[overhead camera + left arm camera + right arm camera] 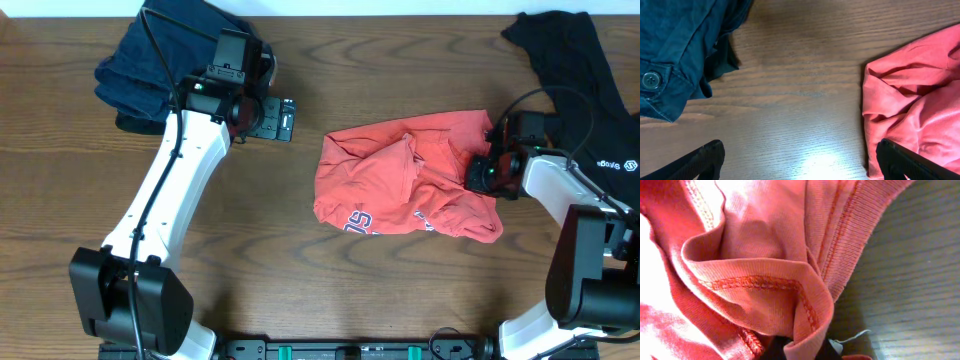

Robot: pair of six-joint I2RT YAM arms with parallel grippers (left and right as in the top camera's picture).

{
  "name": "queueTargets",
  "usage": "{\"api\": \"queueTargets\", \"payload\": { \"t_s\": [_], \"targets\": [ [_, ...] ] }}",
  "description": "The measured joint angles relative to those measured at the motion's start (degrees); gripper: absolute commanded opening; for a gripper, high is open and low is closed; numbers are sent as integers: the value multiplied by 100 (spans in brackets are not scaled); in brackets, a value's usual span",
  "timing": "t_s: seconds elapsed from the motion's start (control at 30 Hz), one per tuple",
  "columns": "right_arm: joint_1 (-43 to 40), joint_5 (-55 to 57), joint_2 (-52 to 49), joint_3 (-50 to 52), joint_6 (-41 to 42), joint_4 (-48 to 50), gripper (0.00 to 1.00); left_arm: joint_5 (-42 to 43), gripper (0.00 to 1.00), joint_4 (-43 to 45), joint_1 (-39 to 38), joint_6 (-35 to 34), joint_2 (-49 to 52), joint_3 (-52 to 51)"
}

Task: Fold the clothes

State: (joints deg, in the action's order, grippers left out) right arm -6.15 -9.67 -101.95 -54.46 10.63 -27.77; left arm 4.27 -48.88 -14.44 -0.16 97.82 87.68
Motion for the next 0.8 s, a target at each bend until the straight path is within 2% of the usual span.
{"api": "queueTargets", "payload": {
  "t_s": [0.27,0.37,0.57,0.8],
  "targets": [
    [-221,-415,-42,-59,-2,-90,1,0,98,-13,7,0,0,0],
    [-455,-577,-55,-280,-149,-643,1,-22,98,-42,46,0,0,0],
    [-940,-713,-44,-1425,-651,-1978,1,-44,98,-66,337,0,0,-2],
    [-1408,-721,-2,-2485,-1137,-2883,1,-46,98,-127,868,0,0,0]
  ]
}}
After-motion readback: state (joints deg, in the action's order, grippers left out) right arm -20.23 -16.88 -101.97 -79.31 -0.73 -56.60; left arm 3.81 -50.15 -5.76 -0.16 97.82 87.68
